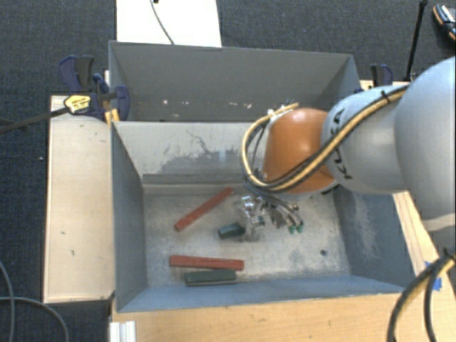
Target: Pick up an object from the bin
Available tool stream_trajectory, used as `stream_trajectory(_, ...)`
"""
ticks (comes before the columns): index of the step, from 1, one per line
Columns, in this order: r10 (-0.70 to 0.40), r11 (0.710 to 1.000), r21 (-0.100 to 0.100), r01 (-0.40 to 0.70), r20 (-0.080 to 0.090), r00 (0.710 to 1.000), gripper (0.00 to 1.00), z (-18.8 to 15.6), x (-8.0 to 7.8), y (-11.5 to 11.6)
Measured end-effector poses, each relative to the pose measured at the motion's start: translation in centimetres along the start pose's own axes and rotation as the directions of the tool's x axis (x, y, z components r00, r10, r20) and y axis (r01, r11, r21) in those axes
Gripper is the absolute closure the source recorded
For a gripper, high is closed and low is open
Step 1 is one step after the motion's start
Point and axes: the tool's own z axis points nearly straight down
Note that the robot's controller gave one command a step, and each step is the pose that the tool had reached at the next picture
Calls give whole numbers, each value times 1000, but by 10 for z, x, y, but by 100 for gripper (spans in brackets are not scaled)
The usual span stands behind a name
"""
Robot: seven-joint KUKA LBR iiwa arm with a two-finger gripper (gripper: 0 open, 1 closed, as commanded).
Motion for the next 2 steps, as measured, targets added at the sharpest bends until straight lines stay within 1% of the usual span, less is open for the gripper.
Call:
stream_trajectory(1,0,1000,0,0,1,1000,100,-1,0,0)
stream_trajectory(2,1,1000,0,-1,-4,1000,100,-6,1,0)
